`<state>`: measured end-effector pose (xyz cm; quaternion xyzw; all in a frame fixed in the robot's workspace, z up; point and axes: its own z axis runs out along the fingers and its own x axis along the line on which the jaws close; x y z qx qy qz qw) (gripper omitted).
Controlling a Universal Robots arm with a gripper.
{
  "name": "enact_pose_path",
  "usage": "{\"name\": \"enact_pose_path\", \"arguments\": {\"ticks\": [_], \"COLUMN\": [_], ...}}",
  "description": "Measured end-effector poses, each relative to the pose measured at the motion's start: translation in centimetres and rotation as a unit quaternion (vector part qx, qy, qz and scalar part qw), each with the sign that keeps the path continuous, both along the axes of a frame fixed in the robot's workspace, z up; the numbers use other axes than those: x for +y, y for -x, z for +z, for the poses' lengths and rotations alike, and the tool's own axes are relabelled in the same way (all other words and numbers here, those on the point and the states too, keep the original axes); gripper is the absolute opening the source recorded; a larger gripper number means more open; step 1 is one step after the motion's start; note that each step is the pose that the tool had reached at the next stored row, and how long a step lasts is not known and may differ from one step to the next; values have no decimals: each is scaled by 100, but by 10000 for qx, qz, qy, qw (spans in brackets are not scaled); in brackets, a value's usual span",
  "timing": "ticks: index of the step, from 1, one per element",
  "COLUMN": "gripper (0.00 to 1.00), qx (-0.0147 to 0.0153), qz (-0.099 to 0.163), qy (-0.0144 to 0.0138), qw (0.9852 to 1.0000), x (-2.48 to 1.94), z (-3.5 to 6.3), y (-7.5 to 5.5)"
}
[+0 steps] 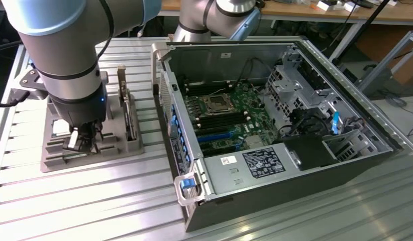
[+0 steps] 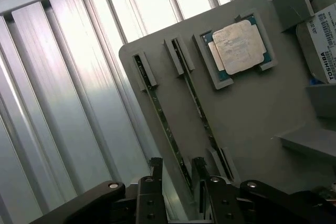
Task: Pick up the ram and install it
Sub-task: 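Pick up the ram and move it above insertion slot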
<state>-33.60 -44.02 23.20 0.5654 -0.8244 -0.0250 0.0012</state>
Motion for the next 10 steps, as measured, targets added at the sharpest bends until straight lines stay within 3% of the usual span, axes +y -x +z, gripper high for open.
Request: {"name": "enact_pose_path", "arguments": {"ticks": [10], "gripper": [36], "qx": [0], "qz": [0], "qy": [0], "qw": [10000], "x": [-3], "z": [-116], "y": [2]}}
